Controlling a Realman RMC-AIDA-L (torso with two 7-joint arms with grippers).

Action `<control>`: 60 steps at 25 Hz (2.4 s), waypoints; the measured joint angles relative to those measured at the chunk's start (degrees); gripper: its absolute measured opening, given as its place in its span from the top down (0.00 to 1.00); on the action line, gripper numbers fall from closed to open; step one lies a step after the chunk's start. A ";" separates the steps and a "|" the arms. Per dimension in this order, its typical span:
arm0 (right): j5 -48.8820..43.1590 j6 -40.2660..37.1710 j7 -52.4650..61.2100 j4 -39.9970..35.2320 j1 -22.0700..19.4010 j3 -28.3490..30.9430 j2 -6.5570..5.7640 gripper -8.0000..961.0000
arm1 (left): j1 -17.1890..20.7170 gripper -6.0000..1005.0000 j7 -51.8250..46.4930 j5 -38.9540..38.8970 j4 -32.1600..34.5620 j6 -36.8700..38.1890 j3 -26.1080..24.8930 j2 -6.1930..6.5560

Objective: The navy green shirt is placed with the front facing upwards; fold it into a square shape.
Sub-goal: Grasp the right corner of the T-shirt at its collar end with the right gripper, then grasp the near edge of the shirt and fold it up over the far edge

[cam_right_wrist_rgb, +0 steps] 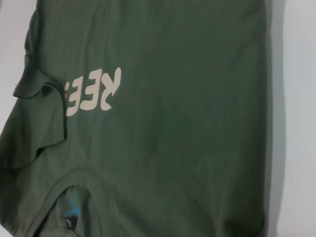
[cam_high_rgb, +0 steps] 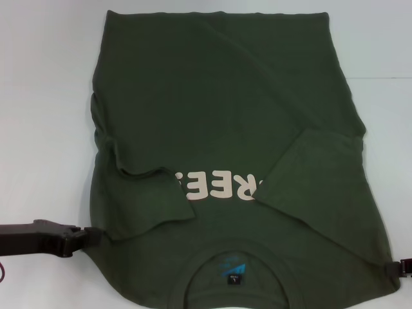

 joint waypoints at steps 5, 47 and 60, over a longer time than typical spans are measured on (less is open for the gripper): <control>-0.04 -0.22 0.11 -0.71 0.06 0.22 0.09 0.75 | -0.05 0.99 -0.05 0.00 0.05 -0.12 -0.02 0.00; 0.56 -13.39 -19.78 -0.54 -9.63 24.00 -0.22 0.94 | 0.55 0.98 -8.12 -0.15 -1.55 15.65 -11.24 1.74; 1.15 -4.86 -15.64 0.10 7.27 27.79 -1.58 0.94 | -17.11 0.95 -8.50 -2.70 -13.58 -1.53 -11.24 7.39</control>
